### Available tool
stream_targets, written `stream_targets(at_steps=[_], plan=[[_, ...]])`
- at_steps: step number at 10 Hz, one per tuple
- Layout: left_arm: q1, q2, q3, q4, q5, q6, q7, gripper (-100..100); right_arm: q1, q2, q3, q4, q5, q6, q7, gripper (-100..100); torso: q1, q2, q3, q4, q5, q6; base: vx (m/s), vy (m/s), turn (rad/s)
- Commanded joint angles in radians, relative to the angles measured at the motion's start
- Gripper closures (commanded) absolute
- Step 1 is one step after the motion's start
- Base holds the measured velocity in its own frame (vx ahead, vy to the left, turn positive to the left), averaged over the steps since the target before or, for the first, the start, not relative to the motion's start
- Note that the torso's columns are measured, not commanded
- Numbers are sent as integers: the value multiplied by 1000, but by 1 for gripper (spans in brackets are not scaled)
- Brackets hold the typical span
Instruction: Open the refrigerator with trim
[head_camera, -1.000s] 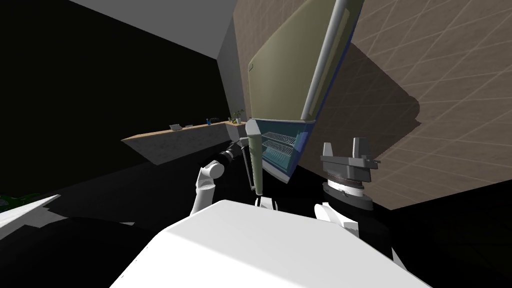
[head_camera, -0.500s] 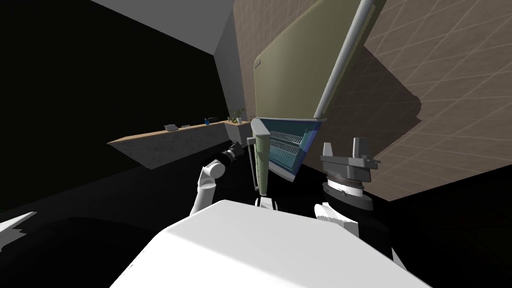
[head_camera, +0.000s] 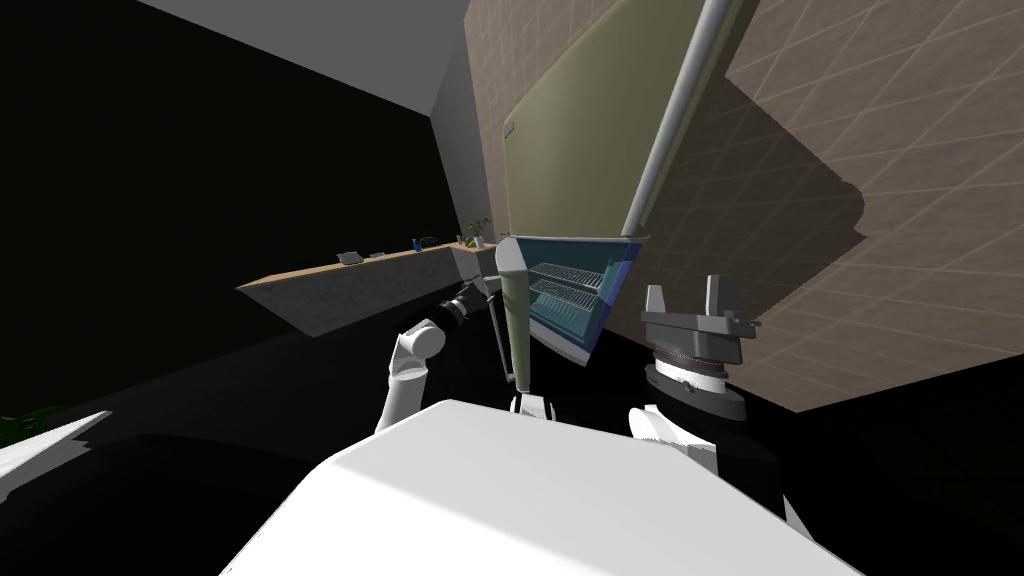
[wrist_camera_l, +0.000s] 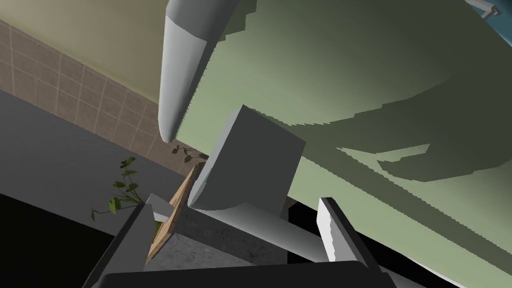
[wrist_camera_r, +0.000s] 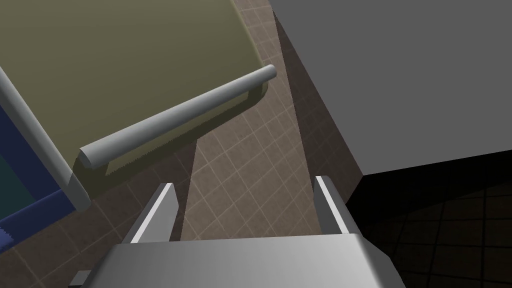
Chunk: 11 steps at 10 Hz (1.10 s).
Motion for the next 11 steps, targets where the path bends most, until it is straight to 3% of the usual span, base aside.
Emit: stream_targets(at_steps=[1, 3, 11], plan=[[-1, 0, 1, -1, 0, 3, 2, 100, 0, 0, 0, 0, 0, 0, 0, 0, 0, 2, 1, 0, 0, 0, 7, -8, 1], [3, 6, -11, -15, 19, 10, -2, 100, 0, 0, 0, 0, 0, 0, 0, 0, 7, 1, 0, 1, 0, 1, 28, 222, -75], [18, 32, -57, -68, 94, 37, -20, 100, 0, 0, 0, 0, 0, 0, 0, 0, -7, 4, 2, 2, -2, -1, 21, 254, -59]])
